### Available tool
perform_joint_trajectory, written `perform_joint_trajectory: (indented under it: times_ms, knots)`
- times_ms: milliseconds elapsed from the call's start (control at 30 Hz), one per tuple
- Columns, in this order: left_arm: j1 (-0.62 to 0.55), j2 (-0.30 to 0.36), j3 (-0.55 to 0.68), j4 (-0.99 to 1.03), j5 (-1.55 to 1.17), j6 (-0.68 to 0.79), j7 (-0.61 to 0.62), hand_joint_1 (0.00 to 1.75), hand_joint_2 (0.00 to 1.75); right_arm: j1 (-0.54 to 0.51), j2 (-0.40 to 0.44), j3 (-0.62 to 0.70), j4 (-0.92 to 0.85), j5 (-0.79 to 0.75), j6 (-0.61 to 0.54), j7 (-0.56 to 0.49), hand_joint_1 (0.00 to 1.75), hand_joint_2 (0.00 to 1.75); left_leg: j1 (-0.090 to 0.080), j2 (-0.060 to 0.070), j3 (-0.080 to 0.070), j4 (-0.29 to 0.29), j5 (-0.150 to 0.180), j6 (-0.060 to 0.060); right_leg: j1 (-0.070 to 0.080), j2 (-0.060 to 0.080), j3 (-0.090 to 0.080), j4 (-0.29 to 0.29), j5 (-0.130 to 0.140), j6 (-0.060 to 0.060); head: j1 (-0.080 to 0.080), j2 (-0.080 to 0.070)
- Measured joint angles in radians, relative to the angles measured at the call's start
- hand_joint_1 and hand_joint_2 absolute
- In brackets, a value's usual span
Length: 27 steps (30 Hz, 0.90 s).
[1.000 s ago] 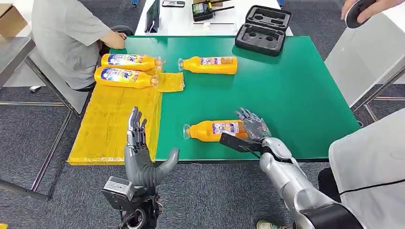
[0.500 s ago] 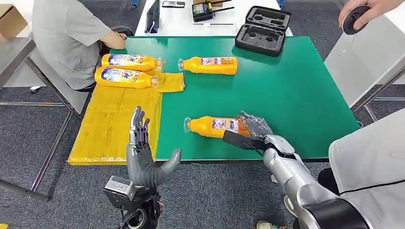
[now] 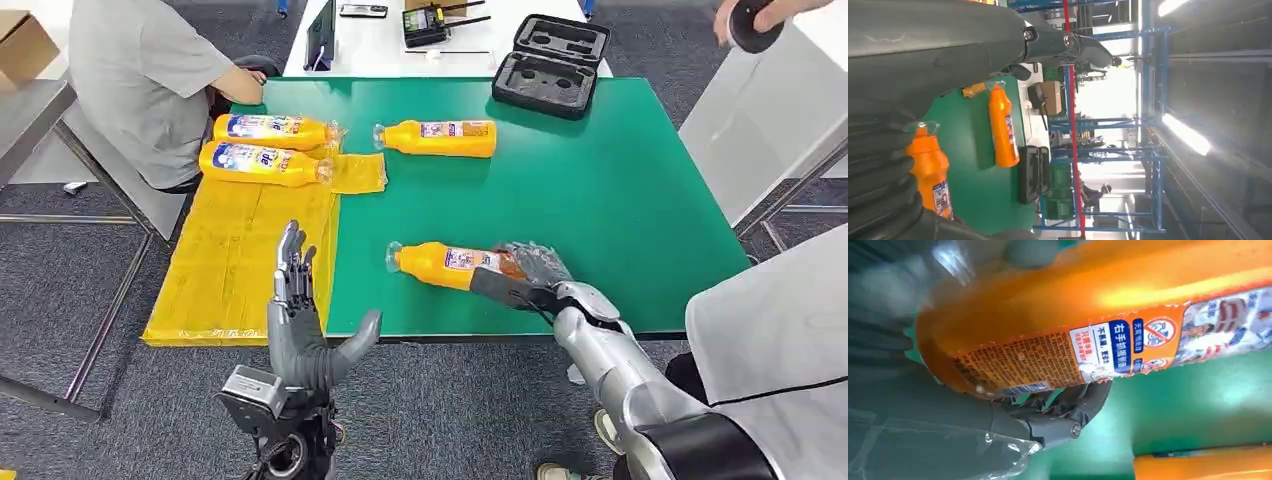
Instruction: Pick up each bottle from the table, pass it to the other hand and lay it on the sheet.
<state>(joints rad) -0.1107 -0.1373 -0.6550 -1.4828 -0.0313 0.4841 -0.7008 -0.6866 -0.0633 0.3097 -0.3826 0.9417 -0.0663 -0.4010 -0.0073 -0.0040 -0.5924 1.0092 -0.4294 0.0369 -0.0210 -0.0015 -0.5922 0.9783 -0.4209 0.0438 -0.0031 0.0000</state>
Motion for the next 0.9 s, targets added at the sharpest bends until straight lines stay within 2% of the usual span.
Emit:
perform_joint_trajectory:
  times_ms: [100, 667, 900]
  knots:
    - [0.000, 0.000, 0.000, 0.000, 0.000, 0.001, 0.000, 0.00, 1.75, 0.005, -0.001, -0.020, 0.001, -0.030, 0.027, -0.028, 1.75, 1.75, 0.000, 0.000, 0.000, 0.000, 0.000, 0.000, 0.000, 0.000, 0.000, 0.000, 0.000, 0.000, 0.000, 0.000]
    - [0.000, 0.000, 0.000, 0.000, 0.000, 0.001, 0.000, 0.00, 1.75, 0.010, 0.000, -0.041, 0.002, -0.038, 0.031, -0.031, 1.75, 1.75, 0.000, 0.000, 0.000, 0.000, 0.000, 0.000, 0.000, 0.000, 0.000, 0.000, 0.000, 0.000, 0.000, 0.000]
    - [-0.002, 0.000, 0.000, 0.001, -0.001, 0.040, 0.000, 0.00, 1.75, 0.025, 0.008, -0.112, 0.003, -0.186, 0.099, -0.156, 1.75, 1.75, 0.000, 0.000, 0.000, 0.000, 0.000, 0.000, 0.000, 0.000, 0.000, 0.000, 0.000, 0.000, 0.000, 0.000]
